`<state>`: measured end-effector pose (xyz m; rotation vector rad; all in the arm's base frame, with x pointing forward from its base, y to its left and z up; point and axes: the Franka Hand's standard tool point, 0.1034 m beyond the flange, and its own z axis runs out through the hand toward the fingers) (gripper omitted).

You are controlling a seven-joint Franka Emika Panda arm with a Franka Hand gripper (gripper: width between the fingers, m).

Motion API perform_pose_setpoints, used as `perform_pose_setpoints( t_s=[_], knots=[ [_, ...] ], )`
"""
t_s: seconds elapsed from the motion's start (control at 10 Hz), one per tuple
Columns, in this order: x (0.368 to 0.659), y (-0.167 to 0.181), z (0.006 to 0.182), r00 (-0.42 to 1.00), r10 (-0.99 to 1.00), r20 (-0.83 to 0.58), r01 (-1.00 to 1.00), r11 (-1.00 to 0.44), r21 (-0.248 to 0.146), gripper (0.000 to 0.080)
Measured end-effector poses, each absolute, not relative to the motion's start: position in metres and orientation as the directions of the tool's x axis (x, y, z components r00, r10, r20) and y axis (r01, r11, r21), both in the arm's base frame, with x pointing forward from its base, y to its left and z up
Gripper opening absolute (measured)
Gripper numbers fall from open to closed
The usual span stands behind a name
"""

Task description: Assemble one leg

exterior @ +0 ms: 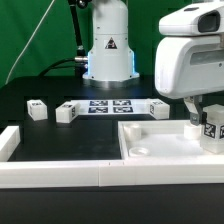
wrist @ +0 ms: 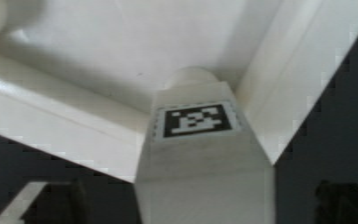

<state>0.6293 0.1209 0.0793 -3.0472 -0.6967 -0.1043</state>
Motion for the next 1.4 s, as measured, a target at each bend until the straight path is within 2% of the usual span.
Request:
perform_pose_setpoints(
  t_s=[0.1, 0.3, 0.7, 0.8, 1.0, 1.4],
  knots=[
    [0.6293, 0.1208, 0.0793, 0.899, 0.432, 0.068, 0.433, -0.901, 0.001, 0.0561],
    [0.6293, 0.1206, 0.0793, 0.899, 0.432, 0.068, 0.433, -0.902, 0.001, 0.0291],
    [0.6291, 0.12, 0.079, 0.937, 0.342, 0.068, 0.343, -0.939, -0.008, 0.0291],
    [0.629, 0.121, 0.079, 0.984, 0.163, 0.066, 0.165, -0.986, -0.026, 0.0291],
    [0.6291, 0.1191, 0.0789, 0.988, -0.146, 0.057, -0.144, -0.989, -0.039, 0.0291],
    [0.6277, 0.1177, 0.0772, 0.81, -0.584, 0.044, -0.582, -0.812, -0.046, 0.0292]
  ],
)
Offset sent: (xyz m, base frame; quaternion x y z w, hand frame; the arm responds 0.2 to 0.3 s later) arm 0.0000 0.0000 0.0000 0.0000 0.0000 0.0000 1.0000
